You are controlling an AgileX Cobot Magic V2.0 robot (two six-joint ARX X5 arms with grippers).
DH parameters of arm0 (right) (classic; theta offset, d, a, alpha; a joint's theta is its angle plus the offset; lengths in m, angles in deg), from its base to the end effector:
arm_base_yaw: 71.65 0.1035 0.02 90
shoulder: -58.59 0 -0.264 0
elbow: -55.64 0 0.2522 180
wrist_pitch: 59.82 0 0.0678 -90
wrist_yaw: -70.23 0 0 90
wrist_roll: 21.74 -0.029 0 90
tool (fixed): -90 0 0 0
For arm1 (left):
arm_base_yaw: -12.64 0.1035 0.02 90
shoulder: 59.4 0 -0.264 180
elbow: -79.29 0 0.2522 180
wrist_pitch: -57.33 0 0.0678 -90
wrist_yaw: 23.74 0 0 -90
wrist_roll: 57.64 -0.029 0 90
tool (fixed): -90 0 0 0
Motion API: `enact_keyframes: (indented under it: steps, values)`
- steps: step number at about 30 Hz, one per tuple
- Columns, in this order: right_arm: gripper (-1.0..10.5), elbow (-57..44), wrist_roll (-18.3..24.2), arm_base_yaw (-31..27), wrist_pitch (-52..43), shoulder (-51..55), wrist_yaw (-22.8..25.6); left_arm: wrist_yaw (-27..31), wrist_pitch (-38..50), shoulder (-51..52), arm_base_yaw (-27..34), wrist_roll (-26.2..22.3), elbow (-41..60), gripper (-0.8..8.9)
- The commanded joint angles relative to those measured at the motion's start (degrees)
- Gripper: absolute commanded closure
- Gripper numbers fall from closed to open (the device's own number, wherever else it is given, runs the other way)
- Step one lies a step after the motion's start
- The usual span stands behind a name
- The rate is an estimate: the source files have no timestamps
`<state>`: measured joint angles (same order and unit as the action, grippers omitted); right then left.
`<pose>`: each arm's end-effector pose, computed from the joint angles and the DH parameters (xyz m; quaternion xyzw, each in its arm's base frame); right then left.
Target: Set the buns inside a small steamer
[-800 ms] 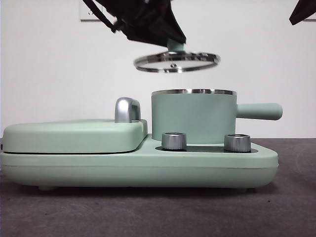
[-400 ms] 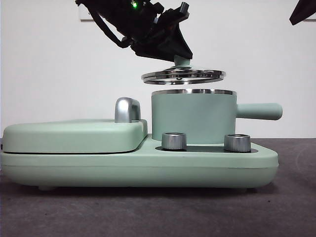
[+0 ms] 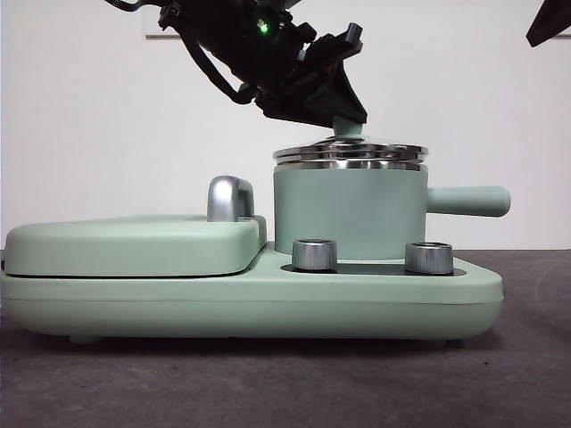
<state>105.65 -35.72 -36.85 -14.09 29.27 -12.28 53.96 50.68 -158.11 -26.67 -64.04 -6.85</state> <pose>0.0951 0.0615 0.2810 0.0378 0.2287 0.2041 0.9511 0.3032 -0.2562 0.2779 0.0885 0.1381 -0.4376 0.8841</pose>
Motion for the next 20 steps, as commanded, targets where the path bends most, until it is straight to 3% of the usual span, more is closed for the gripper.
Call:
enact_keyframes:
  steps: [1, 20]
  values:
    - [6.2, 0.39, -0.61, 0.42, -0.35, -0.17, 0.11, -0.28, 2.38, -0.9, -0.5, 0.02, -2.45, 7.99]
    - [6.2, 0.39, -0.61, 0.42, -0.35, -0.17, 0.15, 0.37, 2.19, -2.16, -0.46, -0.63, -2.47, 7.99]
